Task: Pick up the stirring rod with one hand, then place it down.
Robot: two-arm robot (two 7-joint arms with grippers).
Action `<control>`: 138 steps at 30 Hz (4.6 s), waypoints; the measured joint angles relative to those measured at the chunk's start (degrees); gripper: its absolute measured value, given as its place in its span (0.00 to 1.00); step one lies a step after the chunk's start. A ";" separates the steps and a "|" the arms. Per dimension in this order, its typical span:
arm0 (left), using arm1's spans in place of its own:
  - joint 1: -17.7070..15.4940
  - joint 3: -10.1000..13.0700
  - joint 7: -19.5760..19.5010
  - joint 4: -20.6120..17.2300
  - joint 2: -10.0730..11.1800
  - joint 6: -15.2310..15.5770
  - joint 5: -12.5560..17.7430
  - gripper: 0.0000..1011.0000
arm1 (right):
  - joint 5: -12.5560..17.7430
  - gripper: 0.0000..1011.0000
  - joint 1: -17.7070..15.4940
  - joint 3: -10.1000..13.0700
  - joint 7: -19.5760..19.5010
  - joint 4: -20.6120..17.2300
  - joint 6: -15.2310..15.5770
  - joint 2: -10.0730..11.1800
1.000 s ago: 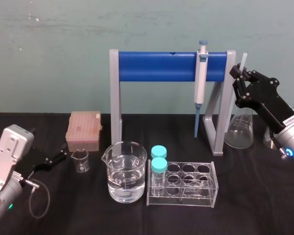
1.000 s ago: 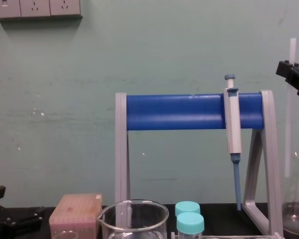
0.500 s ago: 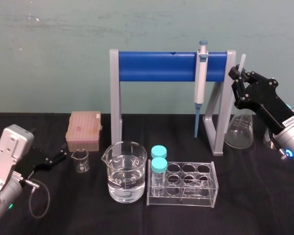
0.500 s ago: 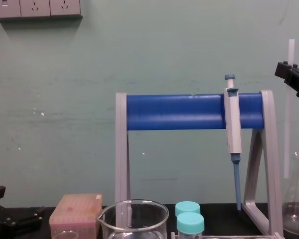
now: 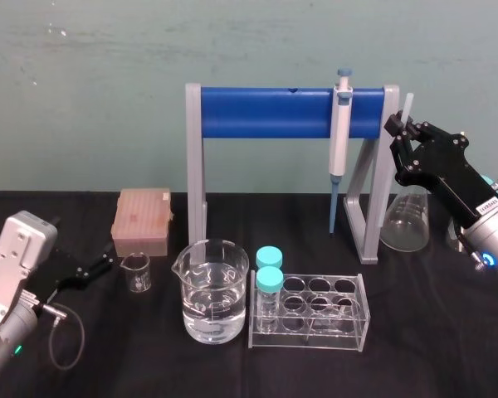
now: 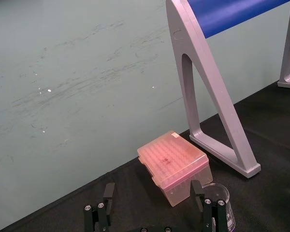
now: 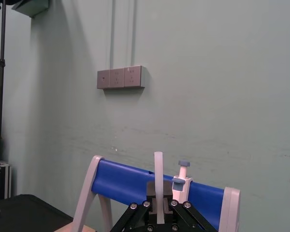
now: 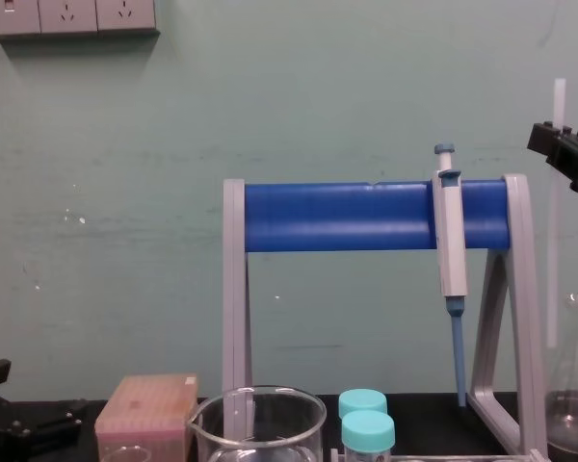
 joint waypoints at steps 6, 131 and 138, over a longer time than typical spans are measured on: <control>0.00 0.00 0.00 0.00 0.00 0.00 0.00 0.99 | 0.02 0.07 0.02 -0.09 0.06 0.03 0.10 0.09; 0.00 0.00 0.00 0.00 0.00 0.00 0.00 0.99 | 9.90 0.07 6.67 -16.48 19.90 19.84 -2.03 2.27; 0.00 0.00 0.00 0.00 0.00 0.00 0.00 0.99 | 9.59 0.07 6.63 -16.54 19.64 19.85 -1.95 2.24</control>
